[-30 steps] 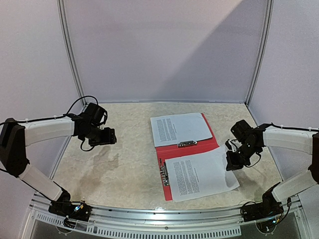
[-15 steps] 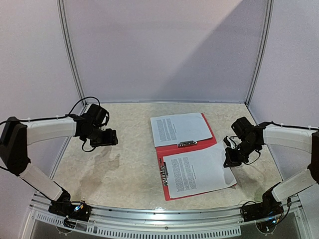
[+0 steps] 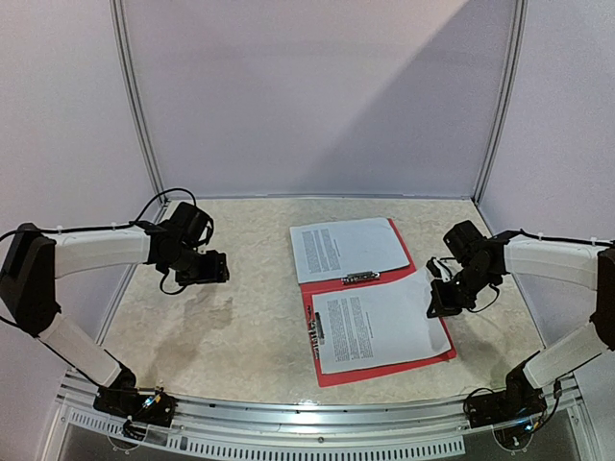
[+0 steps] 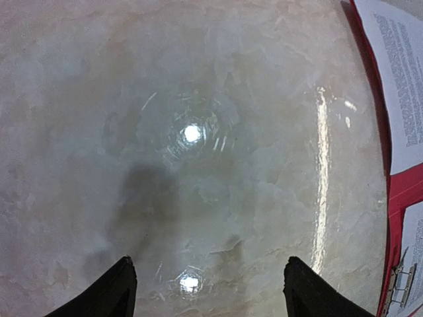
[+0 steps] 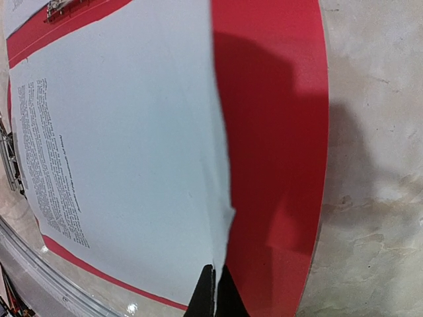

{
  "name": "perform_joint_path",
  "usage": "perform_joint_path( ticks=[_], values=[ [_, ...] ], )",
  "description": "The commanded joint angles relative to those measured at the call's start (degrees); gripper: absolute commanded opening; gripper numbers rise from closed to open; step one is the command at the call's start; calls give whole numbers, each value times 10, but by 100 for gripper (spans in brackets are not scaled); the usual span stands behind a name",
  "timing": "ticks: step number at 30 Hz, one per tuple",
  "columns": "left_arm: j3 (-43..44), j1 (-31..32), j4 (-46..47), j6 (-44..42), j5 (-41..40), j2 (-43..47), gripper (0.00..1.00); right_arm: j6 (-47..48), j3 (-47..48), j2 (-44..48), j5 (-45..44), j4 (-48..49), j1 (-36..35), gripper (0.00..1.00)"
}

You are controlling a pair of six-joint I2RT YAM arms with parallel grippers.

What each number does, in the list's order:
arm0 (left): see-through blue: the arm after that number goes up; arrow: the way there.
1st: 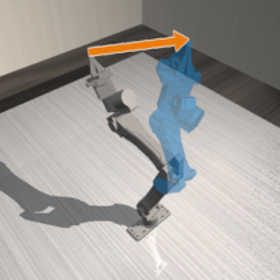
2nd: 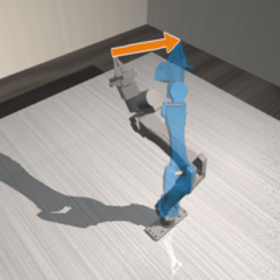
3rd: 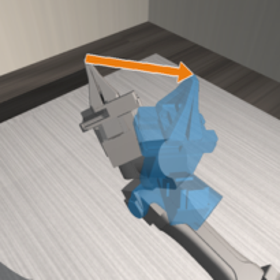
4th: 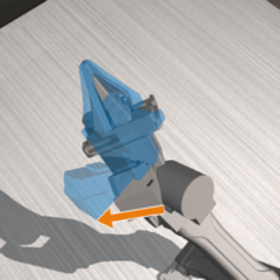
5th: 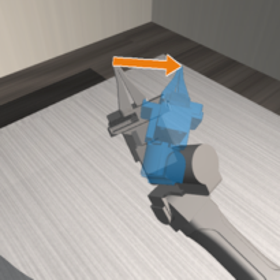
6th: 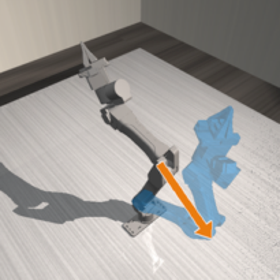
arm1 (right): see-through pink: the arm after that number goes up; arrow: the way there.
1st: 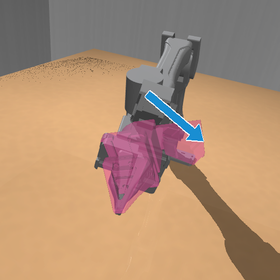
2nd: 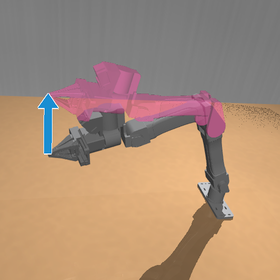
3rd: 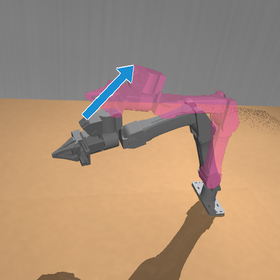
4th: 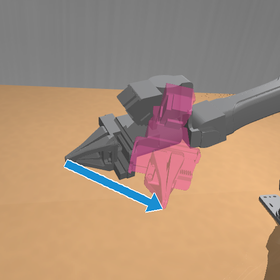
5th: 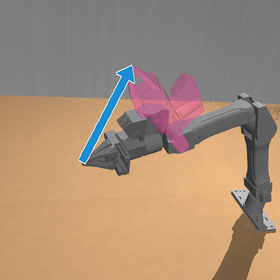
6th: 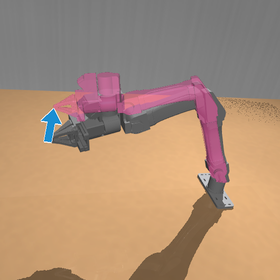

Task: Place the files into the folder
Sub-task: Place the file in the spring clip on the folder.

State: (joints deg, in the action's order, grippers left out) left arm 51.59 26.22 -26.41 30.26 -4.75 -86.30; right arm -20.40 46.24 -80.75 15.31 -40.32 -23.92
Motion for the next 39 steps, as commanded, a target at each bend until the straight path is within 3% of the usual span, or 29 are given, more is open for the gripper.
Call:
perform_joint_path(
  ticks=[1,39],
  values=[
    [5,11,4,3,1,-11,77,21,17,-5,-4,-7,3,0],
    [10,27,4,6,-2,-28,77,94,40,4,-30,-64,3,0]
  ],
)
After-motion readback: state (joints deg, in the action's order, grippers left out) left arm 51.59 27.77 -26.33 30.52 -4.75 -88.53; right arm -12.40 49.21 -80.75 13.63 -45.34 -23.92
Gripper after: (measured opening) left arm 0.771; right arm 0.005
